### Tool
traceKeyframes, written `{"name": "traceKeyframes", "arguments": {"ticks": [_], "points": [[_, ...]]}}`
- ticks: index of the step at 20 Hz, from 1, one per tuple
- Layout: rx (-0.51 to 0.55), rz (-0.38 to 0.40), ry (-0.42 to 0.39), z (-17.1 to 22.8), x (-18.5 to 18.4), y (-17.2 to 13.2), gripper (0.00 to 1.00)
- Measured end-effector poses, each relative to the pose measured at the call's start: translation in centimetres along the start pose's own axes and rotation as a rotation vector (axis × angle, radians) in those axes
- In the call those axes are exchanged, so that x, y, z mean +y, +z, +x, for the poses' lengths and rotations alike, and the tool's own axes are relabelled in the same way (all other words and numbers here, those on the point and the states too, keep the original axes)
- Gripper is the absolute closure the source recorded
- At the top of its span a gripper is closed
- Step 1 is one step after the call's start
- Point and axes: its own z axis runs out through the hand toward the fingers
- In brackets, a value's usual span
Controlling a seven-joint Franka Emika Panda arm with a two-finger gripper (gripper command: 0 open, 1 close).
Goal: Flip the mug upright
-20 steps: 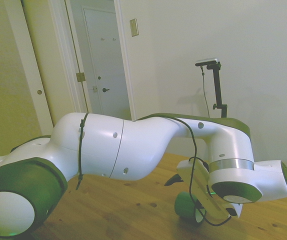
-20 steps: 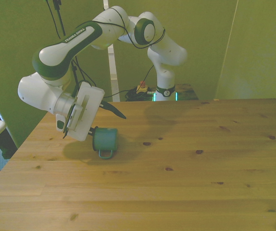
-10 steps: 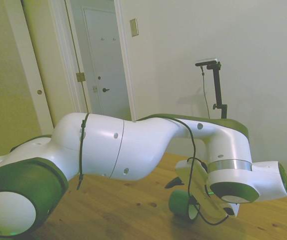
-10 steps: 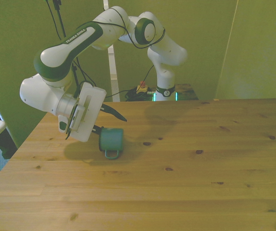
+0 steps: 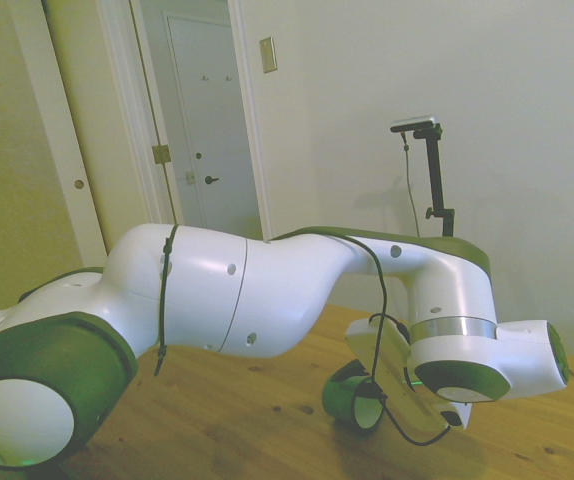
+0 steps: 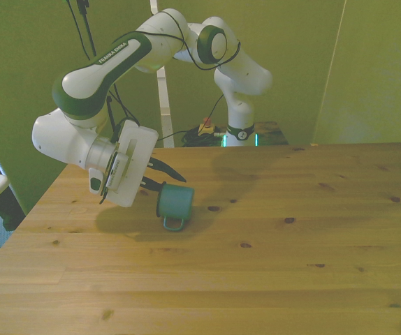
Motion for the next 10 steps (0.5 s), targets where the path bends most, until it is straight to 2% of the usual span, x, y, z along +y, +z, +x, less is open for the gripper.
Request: {"name": "traceKeyframes", "arguments": {"ticks": [10], "points": [[0.044, -0.034, -0.040, -1.8, -3.2, -0.6, 1.00]]}}
